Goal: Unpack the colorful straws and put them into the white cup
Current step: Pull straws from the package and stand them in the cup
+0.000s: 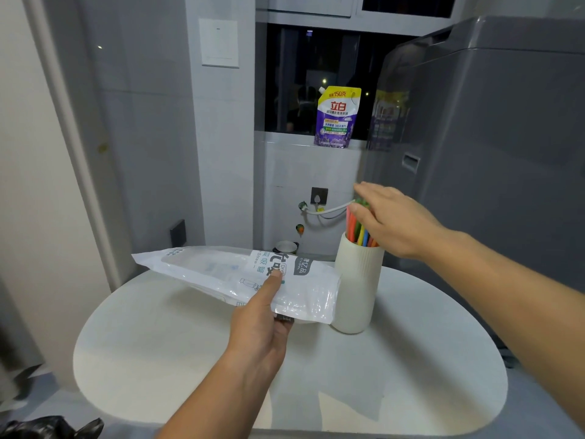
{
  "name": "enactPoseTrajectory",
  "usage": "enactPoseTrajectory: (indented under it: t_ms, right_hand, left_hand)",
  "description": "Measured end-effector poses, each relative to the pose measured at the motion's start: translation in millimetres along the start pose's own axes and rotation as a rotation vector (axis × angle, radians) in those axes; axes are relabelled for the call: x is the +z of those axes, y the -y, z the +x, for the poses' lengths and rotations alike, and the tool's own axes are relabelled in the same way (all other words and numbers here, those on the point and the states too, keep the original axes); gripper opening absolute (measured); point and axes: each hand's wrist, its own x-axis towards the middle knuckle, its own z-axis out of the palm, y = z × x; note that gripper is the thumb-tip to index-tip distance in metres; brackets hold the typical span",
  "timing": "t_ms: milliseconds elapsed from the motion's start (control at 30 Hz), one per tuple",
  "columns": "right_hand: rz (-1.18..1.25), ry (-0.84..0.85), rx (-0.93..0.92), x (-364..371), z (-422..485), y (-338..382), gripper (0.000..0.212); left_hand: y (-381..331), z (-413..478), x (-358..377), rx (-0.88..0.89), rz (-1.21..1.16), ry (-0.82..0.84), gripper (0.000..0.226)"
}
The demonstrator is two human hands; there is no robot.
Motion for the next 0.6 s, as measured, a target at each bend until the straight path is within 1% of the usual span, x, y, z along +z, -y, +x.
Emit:
enactPoseTrajectory:
  t_ms: [67, 167, 300, 367, 400, 433, 467, 567, 600]
  right_hand:
    - [0.041, -0.040, 0.007, -1, 1, -1, 0.066]
    - [0.079, -0.165, 0.009, -3, -1, 0, 0.064]
    - [0.194, -0.467, -0.059, 0, -22, 16, 0.045]
    - [0.260, -0.539, -0.071, 4, -39, 29, 0.033]
    - [0.303, -0.534, -0.043, 7, -49, 36, 0.029]
    - [0.350, -0.494, 0.008, 8, -58, 43, 0.029]
    - [0.398, -0.421, 0.077, 12, -66, 50, 0.033]
    - [0.503, -0.122, 0.307, 25, -82, 64, 0.045]
    - [0.609, -0.027, 0.381, 27, -85, 69, 0.047]
  left_hand:
    - [0, 0, 0, -0.008, 0.007, 0.007, 0.033]
    - [0, -1, 0, -0.010, 0.015, 0.019, 0.032]
    - [-4, -2, -1, -0.006, 0.033, 0.022, 0.033]
    - [-4, -2, 0, -0.006, 0.034, 0.024, 0.035]
    - [-5, -2, 0, -0.004, 0.037, 0.028, 0.036]
    - [-5, -2, 0, -0.002, 0.039, 0.034, 0.037]
    - [-6, -3, -1, -0.001, 0.043, 0.040, 0.038]
    - [-11, -5, -2, 0.007, 0.063, 0.063, 0.037]
    - [-14, -6, -2, 0.010, 0.077, 0.072, 0.036]
